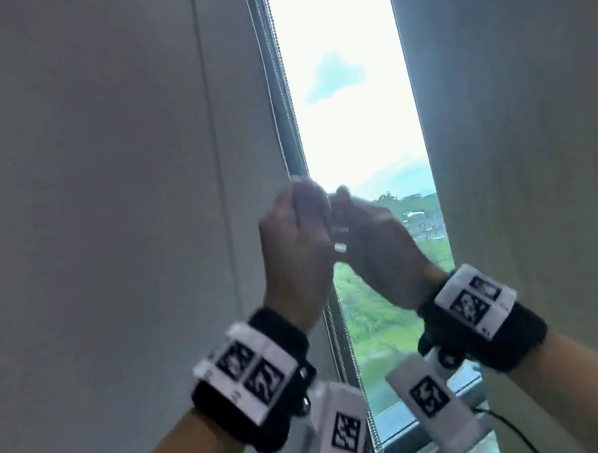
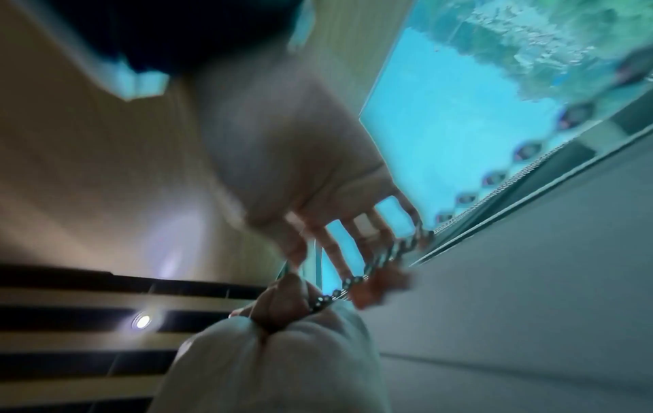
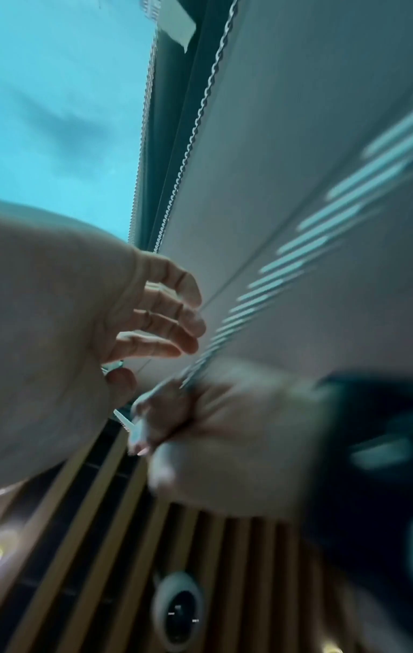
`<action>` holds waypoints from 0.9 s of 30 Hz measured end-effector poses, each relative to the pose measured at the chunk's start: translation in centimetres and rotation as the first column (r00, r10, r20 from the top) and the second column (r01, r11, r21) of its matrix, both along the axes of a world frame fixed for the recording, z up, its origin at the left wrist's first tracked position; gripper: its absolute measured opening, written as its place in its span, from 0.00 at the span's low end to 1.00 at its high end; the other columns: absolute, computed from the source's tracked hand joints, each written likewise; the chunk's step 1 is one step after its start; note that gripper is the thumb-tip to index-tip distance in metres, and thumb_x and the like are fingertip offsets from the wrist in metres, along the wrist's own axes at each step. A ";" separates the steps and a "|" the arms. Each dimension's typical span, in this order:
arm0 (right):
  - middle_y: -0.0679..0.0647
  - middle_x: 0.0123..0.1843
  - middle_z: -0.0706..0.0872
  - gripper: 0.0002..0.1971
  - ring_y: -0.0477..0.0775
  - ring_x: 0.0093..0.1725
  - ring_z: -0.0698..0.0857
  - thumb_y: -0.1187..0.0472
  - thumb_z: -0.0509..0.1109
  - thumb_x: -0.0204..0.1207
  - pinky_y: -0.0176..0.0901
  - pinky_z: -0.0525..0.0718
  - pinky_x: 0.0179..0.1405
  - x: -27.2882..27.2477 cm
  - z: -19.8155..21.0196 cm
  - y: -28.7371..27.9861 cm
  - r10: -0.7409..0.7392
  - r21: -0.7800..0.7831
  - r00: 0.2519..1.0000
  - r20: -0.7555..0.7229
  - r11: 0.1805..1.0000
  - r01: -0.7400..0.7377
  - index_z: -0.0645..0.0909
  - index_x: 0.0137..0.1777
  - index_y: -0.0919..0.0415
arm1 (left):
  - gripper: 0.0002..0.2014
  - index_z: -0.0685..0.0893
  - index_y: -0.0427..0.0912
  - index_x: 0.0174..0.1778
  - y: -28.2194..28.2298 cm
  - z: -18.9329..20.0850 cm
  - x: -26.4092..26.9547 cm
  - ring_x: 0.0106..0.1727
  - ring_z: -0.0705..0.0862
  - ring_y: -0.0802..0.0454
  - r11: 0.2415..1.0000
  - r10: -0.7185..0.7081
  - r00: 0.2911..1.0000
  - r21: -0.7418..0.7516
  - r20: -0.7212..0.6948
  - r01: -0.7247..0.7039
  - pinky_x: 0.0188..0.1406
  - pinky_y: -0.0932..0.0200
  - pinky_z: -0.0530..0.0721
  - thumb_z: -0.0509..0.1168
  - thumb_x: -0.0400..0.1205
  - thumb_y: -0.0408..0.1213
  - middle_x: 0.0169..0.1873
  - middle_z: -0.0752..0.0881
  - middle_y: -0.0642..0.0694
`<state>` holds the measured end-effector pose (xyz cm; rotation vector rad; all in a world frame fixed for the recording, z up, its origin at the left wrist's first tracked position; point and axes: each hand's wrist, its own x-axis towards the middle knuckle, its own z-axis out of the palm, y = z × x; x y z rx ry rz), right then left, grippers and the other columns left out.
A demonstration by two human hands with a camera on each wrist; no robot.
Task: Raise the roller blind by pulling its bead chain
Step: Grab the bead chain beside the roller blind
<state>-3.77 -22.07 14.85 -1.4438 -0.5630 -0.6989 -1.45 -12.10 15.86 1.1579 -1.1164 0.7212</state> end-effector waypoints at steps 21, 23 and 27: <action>0.44 0.15 0.66 0.17 0.43 0.12 0.61 0.67 0.56 0.83 0.28 0.58 0.10 -1.0 7.0 4.6 -0.036 0.277 0.992 0.118 0.961 0.002 0.74 0.32 0.58 | 0.20 0.81 0.45 0.31 1.4 0.7 2.8 0.28 0.79 0.51 0.949 -0.238 0.900 0.111 -0.365 0.295 0.35 0.52 0.77 0.49 0.84 0.37 0.28 0.82 0.45; 0.46 0.18 0.66 0.18 0.43 0.14 0.61 0.65 0.57 0.84 0.30 0.59 0.11 -1.3 4.7 4.6 -0.006 0.230 0.991 0.135 0.973 -0.025 0.73 0.30 0.58 | 0.20 0.83 0.41 0.37 1.6 3.4 2.9 0.32 0.81 0.52 0.949 -0.224 0.909 0.132 -0.353 0.285 0.37 0.53 0.78 0.48 0.85 0.40 0.32 0.83 0.44; 0.45 0.19 0.64 0.18 0.42 0.14 0.59 0.64 0.55 0.85 0.28 0.57 0.14 -1.2 0.2 4.6 -0.030 0.166 0.990 0.139 0.986 0.007 0.71 0.31 0.59 | 0.20 0.81 0.41 0.43 1.8 6.8 2.2 0.35 0.77 0.53 0.924 -0.267 0.915 0.188 -0.302 0.332 0.41 0.55 0.76 0.46 0.86 0.45 0.33 0.79 0.47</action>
